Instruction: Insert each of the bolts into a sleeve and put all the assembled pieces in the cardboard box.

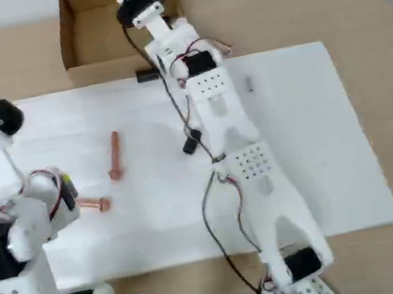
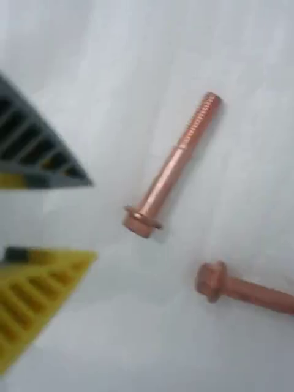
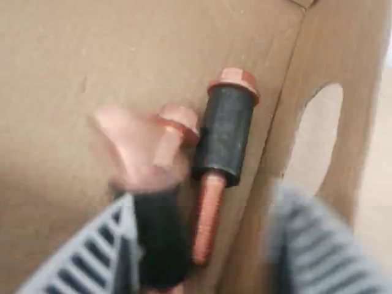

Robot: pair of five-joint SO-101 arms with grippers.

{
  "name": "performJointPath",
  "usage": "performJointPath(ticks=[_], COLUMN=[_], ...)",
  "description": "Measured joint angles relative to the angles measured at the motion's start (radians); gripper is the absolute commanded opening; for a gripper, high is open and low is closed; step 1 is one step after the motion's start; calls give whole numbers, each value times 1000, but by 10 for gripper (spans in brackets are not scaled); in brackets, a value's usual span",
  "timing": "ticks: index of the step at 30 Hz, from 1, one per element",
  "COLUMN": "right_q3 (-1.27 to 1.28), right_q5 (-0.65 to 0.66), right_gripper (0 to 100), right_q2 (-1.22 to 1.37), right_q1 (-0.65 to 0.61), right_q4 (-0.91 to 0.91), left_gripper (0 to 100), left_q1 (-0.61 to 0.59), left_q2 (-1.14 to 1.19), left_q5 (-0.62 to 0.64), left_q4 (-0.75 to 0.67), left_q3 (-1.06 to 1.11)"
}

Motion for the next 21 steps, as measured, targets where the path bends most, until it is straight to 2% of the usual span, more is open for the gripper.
performJointPath(ticks=[3, 7, 14, 21], right_q3=[-32, -37, -34, -34], right_q5=[14, 18, 23, 23], right_gripper=[357, 357, 357, 357], right_q2=[0, -11, -140, -382], right_q1=[0, 0, 0, 77], right_q4=[43, 75, 265, 509], left_gripper=[85, 86, 86, 86], left_q1=[0, 0, 8, 203], left_q2=[11, 110, 477, 701], left_q5=[-18, -29, -86, -164], left_q4=[17, 21, 18, 21], left_q3=[0, 0, -28, -143])
